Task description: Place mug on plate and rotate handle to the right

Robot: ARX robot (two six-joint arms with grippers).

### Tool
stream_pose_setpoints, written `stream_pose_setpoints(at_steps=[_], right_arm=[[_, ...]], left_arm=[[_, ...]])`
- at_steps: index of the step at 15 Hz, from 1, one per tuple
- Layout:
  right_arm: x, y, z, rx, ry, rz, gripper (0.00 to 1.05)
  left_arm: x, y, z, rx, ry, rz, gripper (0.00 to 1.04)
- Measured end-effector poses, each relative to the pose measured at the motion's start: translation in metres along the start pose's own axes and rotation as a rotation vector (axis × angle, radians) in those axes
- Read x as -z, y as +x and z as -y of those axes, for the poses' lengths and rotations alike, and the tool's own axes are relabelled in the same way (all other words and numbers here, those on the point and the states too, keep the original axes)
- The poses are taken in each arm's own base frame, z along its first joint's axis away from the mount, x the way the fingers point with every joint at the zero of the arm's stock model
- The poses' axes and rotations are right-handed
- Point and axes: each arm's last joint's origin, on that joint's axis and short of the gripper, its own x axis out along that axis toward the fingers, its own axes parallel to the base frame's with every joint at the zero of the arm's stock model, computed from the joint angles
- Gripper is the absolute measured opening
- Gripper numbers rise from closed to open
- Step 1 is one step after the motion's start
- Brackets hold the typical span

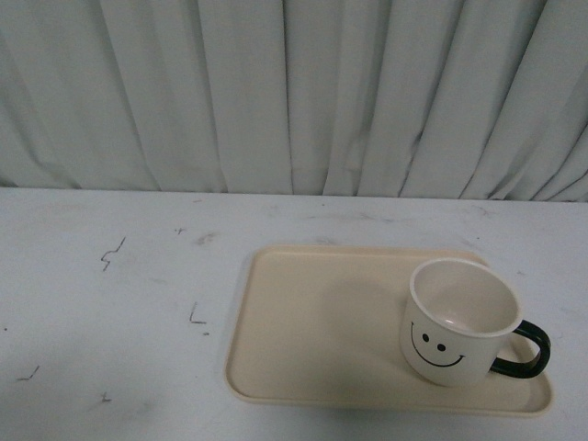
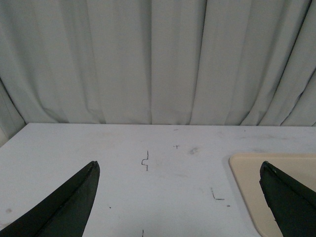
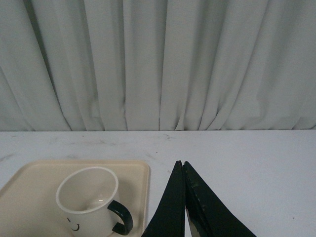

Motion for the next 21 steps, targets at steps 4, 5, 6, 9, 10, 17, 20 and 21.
stream_pose_setpoints(at_steps=[4, 5, 6, 9, 10, 17, 20, 21], right_arm=[[0.000, -0.002, 0.000, 0.000, 0.000, 0.002, 0.02], [0.004, -0.008, 0.000, -0.001, 0.000, -0.038, 0.02], [0.003, -0.014, 0.000, -0.003, 0.001, -0.006, 0.02], [0.003, -0.014, 0.000, -0.002, 0.000, -0.009, 0.34], [0.003, -0.014, 0.000, -0.003, 0.000, -0.009, 0.37], [0.003, -0.014, 0.000, -0.003, 0.000, -0.009, 0.79], [0.003, -0.014, 0.000, -0.003, 0.002, -0.009, 0.97], [0.003, -0.014, 0.000, -0.003, 0.002, -0.009, 0.98]], left_arm=[[0.000, 0.000, 0.000, 0.000, 0.000, 0.000, 0.98], [0.000, 0.000, 0.000, 0.000, 0.000, 0.000, 0.98], [0.000, 0.000, 0.000, 0.000, 0.000, 0.000, 0.98], [0.000, 0.000, 0.000, 0.000, 0.000, 0.000, 0.98], [0.000, 0.000, 0.000, 0.000, 0.000, 0.000, 0.98], [0.000, 0.000, 0.000, 0.000, 0.000, 0.000, 0.98], [0.000, 0.000, 0.000, 0.000, 0.000, 0.000, 0.98], [0.000, 0.000, 0.000, 0.000, 0.000, 0.000, 0.98]])
